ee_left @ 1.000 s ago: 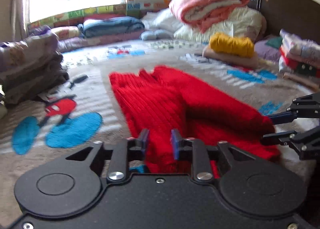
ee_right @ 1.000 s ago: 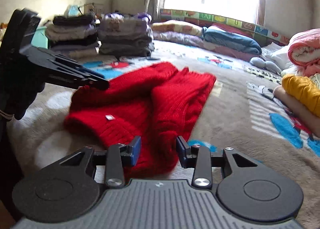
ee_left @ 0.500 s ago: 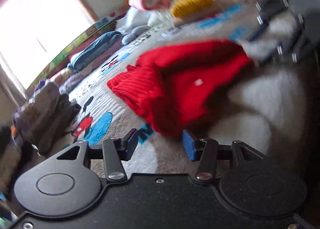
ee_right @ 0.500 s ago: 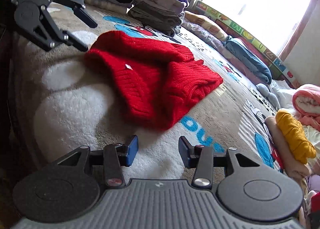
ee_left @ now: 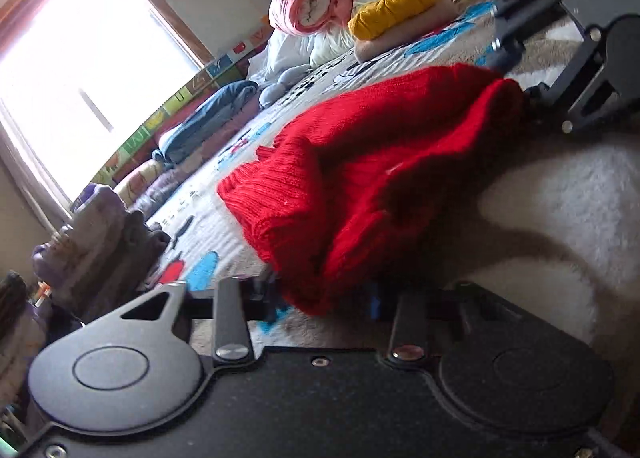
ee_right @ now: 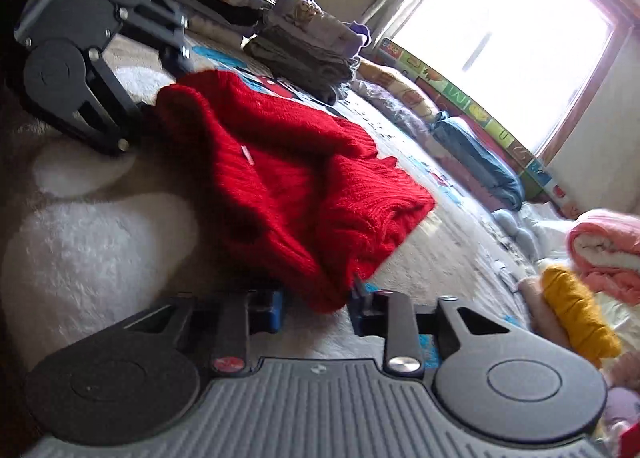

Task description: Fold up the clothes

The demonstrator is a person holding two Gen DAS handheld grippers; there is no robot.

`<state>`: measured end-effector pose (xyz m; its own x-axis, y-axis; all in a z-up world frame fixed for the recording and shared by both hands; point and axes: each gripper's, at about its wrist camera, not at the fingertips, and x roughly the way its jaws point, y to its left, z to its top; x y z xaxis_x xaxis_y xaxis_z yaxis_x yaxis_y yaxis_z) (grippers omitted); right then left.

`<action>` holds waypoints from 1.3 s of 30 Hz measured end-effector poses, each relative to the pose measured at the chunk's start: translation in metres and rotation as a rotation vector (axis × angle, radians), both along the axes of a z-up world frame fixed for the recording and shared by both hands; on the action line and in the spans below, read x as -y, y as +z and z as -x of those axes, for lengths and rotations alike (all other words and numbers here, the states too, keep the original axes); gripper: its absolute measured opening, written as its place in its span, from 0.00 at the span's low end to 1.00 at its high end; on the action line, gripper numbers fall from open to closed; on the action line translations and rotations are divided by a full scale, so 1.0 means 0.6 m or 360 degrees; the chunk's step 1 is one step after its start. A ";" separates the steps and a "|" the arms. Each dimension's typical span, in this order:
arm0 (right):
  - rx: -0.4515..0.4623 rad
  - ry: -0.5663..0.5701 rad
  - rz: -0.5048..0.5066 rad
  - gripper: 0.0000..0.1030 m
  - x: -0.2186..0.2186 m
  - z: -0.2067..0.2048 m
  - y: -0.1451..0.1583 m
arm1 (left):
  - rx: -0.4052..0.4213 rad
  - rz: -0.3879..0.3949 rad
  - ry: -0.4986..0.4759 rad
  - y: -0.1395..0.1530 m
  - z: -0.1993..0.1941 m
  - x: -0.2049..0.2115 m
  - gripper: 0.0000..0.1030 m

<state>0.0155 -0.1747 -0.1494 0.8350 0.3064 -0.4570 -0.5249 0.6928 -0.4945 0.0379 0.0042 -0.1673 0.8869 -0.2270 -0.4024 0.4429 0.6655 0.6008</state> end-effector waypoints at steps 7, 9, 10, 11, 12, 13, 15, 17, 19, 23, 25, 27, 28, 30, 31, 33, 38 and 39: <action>-0.0045 0.0040 -0.0052 0.19 0.005 0.015 0.015 | -0.0023 -0.0041 -0.0031 0.012 0.028 0.005 0.19; -0.0055 0.0057 -0.0059 0.18 0.009 0.026 0.022 | -0.0030 -0.0053 -0.0040 0.016 0.036 0.006 0.19; -0.0059 0.0070 -0.0057 0.18 0.010 0.035 0.025 | -0.0032 -0.0067 -0.0060 0.019 0.044 0.006 0.19; -0.0064 0.0082 -0.0056 0.18 0.012 0.044 0.029 | -0.0034 -0.0083 -0.0081 0.023 0.051 0.005 0.19; -0.0069 0.0095 -0.0055 0.18 0.013 0.053 0.033 | -0.0034 -0.0104 -0.0103 0.028 0.062 0.005 0.19; -0.0077 0.0102 -0.0064 0.18 0.016 0.063 0.039 | -0.0033 -0.0125 -0.0125 0.034 0.074 0.006 0.19; -0.0073 0.0123 -0.0097 0.18 0.023 0.087 0.058 | -0.0048 -0.0096 -0.0152 0.051 0.096 0.001 0.19; -0.0068 0.0146 -0.0133 0.18 0.031 0.108 0.080 | -0.0073 -0.0033 -0.0160 0.070 0.115 -0.008 0.19; -0.0039 0.0161 -0.0197 0.17 0.042 0.121 0.103 | -0.0100 0.0053 -0.0159 0.094 0.127 -0.017 0.19; 0.0025 0.0152 -0.0340 0.17 0.062 0.135 0.144 | -0.0163 0.0251 -0.0137 0.154 0.114 -0.031 0.20; 0.0033 0.0137 -0.0476 0.17 0.071 0.117 0.162 | -0.0185 0.0369 -0.0113 0.182 0.095 -0.039 0.20; 0.0030 0.0121 -0.0612 0.17 0.083 0.093 0.177 | -0.0214 0.0530 -0.0089 0.199 0.069 -0.050 0.21; 0.0023 0.0113 -0.0681 0.17 0.089 0.078 0.183 | -0.0234 0.0622 -0.0077 0.204 0.055 -0.056 0.21; 0.0002 0.0094 -0.0803 0.17 0.101 0.045 0.192 | -0.0275 0.0773 -0.0064 0.208 0.025 -0.064 0.22; -0.0012 0.0084 -0.0858 0.17 0.106 0.026 0.195 | -0.0295 0.0826 -0.0058 0.209 0.007 -0.065 0.22; -0.0033 0.0070 -0.0934 0.17 0.113 -0.012 0.198 | -0.0341 0.0930 -0.0051 0.212 -0.029 -0.069 0.22; -0.0144 0.0042 -0.1133 0.17 0.124 -0.118 0.192 | -0.0465 0.1189 -0.0058 0.206 -0.131 -0.094 0.22; -0.0186 0.0024 -0.1200 0.17 0.131 -0.141 0.188 | -0.0507 0.1256 -0.0051 0.200 -0.154 -0.102 0.22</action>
